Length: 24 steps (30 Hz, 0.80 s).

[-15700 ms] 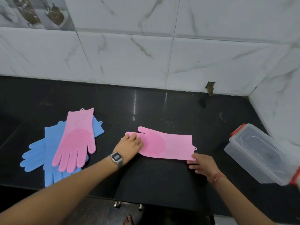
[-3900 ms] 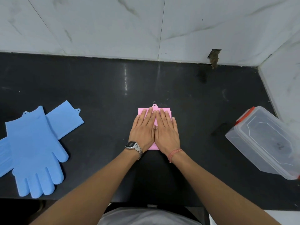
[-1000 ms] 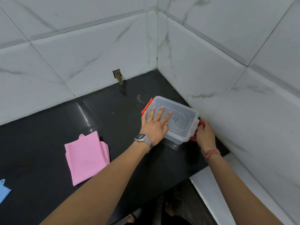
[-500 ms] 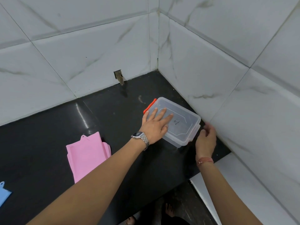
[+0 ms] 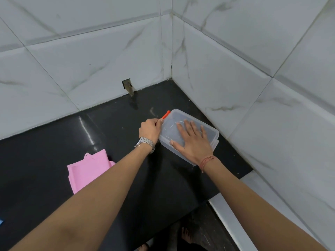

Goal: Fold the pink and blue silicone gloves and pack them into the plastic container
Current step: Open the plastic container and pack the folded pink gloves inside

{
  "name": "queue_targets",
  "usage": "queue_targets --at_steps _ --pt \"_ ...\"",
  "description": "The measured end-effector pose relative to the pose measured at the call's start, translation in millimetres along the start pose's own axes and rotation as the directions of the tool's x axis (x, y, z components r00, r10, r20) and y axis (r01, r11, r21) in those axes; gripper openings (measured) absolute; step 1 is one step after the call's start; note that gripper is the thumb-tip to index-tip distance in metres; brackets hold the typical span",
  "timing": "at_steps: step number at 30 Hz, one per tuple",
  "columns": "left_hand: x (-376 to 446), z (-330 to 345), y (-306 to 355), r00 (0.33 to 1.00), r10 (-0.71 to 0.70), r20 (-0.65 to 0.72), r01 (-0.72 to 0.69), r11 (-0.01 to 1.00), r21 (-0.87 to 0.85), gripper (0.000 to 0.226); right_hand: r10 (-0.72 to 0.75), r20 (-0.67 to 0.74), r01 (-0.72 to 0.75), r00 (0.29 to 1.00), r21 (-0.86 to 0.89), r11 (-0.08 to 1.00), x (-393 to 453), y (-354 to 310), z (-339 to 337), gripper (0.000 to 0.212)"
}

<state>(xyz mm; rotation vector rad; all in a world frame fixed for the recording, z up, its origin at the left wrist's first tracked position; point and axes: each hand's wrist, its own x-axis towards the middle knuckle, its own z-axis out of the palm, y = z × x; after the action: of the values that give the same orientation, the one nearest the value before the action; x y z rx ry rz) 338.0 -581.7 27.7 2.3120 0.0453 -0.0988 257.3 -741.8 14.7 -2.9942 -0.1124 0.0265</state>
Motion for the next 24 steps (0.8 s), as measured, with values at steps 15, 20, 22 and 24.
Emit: queue_targets --at_steps 15,20,22,24 --pt "26 -1 5 0.964 -0.244 0.108 0.259 0.954 -0.153 0.032 0.072 -0.015 -0.072 0.997 -0.026 0.997 2 -10 5 0.080" --pt "30 -4 0 0.812 -0.453 0.369 0.584 0.640 -0.499 0.006 0.079 -0.026 -0.080 0.997 -0.025 0.997 1 -11 7 0.080" --pt "26 -1 -7 0.770 -0.490 0.409 0.638 0.565 -0.523 0.012 0.100 -0.034 -0.100 0.994 -0.010 0.995 0 -13 6 0.078" --pt "21 3 -13 0.769 -0.549 0.327 0.630 0.565 -0.533 0.015 0.112 -0.040 -0.113 0.993 -0.007 0.994 -1 -14 5 0.073"
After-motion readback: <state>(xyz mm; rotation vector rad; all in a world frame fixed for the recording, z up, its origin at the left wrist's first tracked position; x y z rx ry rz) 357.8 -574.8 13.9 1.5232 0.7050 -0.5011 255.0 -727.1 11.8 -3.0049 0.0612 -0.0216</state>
